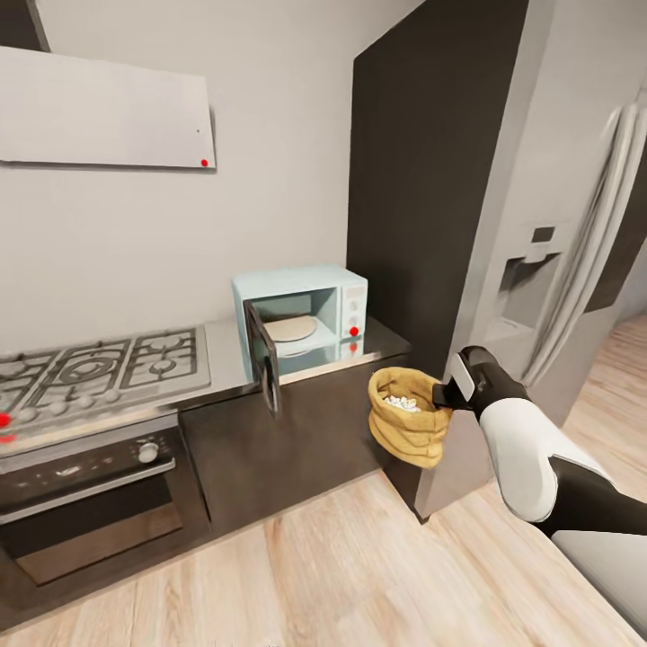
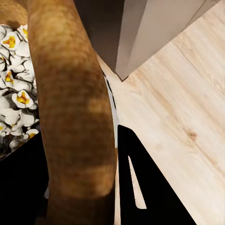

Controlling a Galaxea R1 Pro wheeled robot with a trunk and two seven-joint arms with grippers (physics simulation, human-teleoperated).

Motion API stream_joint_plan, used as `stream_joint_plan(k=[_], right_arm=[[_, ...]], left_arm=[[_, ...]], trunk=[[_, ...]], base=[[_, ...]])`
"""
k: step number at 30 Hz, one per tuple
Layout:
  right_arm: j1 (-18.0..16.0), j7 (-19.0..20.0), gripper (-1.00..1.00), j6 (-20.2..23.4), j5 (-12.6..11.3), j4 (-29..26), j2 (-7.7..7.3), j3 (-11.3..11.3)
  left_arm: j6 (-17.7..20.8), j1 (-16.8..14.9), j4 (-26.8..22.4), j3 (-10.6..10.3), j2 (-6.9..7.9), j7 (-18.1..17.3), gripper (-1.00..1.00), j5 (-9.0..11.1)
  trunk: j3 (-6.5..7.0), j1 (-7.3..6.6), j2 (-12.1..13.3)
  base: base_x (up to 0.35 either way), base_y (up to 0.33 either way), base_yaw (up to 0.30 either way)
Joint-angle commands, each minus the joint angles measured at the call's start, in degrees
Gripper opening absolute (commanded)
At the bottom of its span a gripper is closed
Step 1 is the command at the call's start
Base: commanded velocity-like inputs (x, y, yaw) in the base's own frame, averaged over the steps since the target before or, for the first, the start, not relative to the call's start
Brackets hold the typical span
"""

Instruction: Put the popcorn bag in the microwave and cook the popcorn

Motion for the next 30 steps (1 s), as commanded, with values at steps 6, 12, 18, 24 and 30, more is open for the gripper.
stream_joint_plan(k=[6,12,18,24,30], right_arm=[[0.0,0.3,-1.00,0.2,0.5,-0.1,0.05,-0.4],[0.0,0.3,-1.00,0.2,0.5,-0.1,0.05,-0.4],[0.0,0.3,-1.00,0.2,0.4,-0.1,0.05,-0.4],[0.0,0.2,-1.00,-0.1,0.4,-0.1,0.05,-0.4],[0.0,0.2,-1.00,-0.2,0.4,-0.1,0.05,-0.4]], left_arm=[[-0.1,0.0,-0.1,0.1,-0.02,0.0,1.00,0.2],[-0.1,0.0,-0.1,0.1,0.01,0.0,1.00,0.2],[-0.1,0.0,-0.1,0.1,0.03,0.0,1.00,0.2],[-0.1,0.0,-0.1,0.1,-0.01,0.0,1.00,0.2],[-0.1,0.0,-0.1,0.1,-0.02,0.0,1.00,0.2]], trunk=[[-0.05,0.01,0.0],[-0.05,0.01,0.0],[-0.05,0.01,0.0],[-0.05,0.01,0.0],[-0.05,0.01,0.0]], base=[[0.002,-0.001,0.268],[0.000,0.000,0.267],[0.000,0.000,0.267],[0.000,0.000,0.256],[0.000,0.000,0.159]])
